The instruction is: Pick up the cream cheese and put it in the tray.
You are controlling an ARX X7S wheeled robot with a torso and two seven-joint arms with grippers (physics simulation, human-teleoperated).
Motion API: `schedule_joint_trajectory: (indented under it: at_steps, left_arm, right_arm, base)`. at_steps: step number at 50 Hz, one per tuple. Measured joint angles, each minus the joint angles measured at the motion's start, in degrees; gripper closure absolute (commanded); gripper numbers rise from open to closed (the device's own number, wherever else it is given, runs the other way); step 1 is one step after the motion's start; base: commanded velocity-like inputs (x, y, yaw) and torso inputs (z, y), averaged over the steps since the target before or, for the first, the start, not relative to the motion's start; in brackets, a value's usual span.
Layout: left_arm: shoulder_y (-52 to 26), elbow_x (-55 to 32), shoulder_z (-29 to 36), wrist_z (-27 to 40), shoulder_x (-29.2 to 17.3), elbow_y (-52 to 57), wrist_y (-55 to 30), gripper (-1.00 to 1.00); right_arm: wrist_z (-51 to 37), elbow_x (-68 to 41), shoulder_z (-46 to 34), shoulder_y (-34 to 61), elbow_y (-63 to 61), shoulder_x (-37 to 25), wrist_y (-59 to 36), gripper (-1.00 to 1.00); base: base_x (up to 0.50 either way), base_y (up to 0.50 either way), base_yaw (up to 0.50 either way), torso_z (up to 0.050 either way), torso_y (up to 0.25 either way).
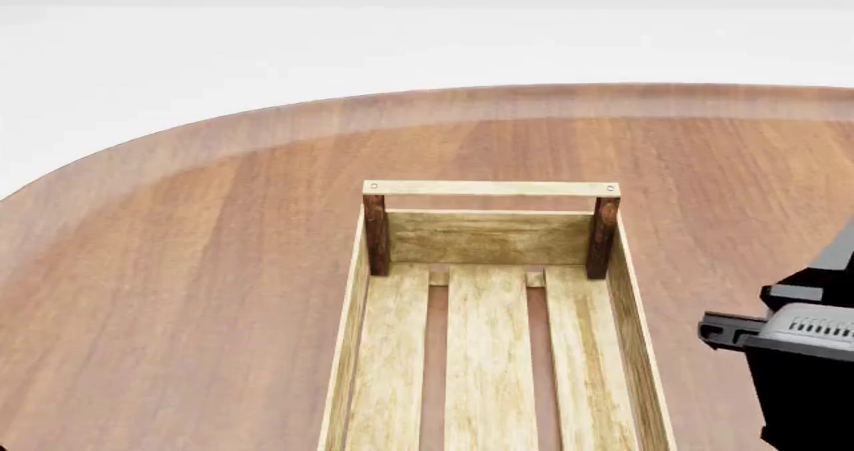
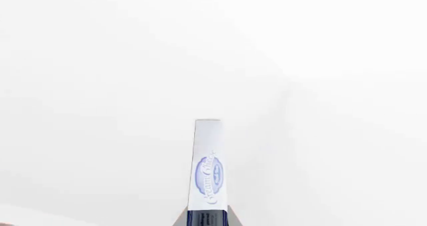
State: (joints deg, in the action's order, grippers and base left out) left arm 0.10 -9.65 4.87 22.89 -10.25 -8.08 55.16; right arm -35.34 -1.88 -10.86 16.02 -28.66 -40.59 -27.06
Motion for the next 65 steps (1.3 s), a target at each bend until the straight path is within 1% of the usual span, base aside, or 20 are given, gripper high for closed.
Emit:
schedule_joint_trajectory:
  at_steps: [19, 41, 49, 65]
  left_arm:
    - [0.12, 0.24, 0.04, 0.07, 0.0, 0.0, -0.02, -1.0]
    - [0.11, 0.6, 0.2, 0.13, 0.01, -0.14, 0.05, -1.0]
    - [0.07, 0.71, 0.27, 0.12, 0.01, -0.27, 0.12, -1.0]
    - [-0.01, 1.03, 0.52, 0.12, 0.03, -0.56, 0.06, -1.0]
  right_arm:
    - [6.01, -0.62, -4.4, 5.07, 3.4, -1.04, 2.29, 1.0]
    - [11.97, -3.74, -6.76, 9.28, 8.4, -0.37, 6.22, 1.0]
    - [14.86, -7.25, -6.25, 10.1, 10.41, 0.3, 8.79, 1.0]
    - [21.69, -18.43, -2.75, 10.39, 13.8, 1.63, 13.26, 1.0]
  base:
    - [0.0, 0.0, 0.0, 0.0, 0.001]
    - [0.0, 0.0, 0.0, 0.0, 0.001]
    - [0.0, 0.0, 0.0, 0.0, 0.0]
    - [0.0, 0.0, 0.0, 0.0, 0.001]
